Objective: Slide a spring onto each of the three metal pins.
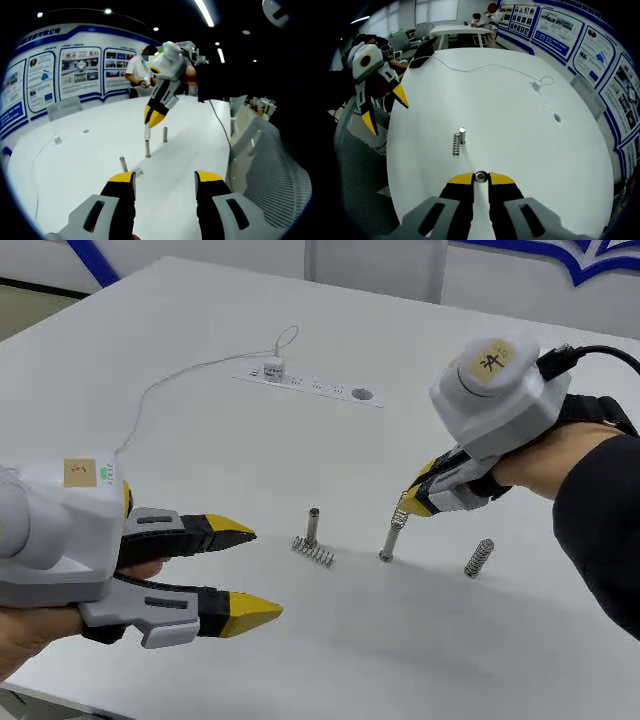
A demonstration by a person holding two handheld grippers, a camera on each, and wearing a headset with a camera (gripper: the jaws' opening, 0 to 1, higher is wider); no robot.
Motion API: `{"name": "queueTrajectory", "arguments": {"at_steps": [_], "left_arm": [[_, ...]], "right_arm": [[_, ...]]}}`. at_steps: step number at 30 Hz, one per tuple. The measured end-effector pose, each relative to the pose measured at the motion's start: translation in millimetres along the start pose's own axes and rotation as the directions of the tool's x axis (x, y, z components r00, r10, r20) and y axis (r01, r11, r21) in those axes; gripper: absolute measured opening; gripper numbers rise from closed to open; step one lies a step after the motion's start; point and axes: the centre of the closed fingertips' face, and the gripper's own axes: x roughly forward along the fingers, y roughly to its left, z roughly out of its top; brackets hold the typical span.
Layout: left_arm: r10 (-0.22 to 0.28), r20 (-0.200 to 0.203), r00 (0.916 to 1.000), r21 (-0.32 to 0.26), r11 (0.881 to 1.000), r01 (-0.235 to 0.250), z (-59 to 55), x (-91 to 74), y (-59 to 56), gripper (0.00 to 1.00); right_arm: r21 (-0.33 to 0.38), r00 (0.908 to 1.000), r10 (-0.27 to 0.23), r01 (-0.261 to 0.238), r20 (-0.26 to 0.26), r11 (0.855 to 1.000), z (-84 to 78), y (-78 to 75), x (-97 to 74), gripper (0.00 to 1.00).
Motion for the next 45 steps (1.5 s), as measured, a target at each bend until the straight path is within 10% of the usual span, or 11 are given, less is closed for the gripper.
{"name": "queueTrajectory", "arguments": {"at_steps": [45], "left_arm": [[0.009,-0.017,0.9998,-0.007,1.000,-0.009,-4.3,2.4,1.5,0.48]], "right_arm": [[0.073,0.9976,0.037,-0.033,-0.059,0.997,-29.6,-0.7,54.9,0.12]]}}
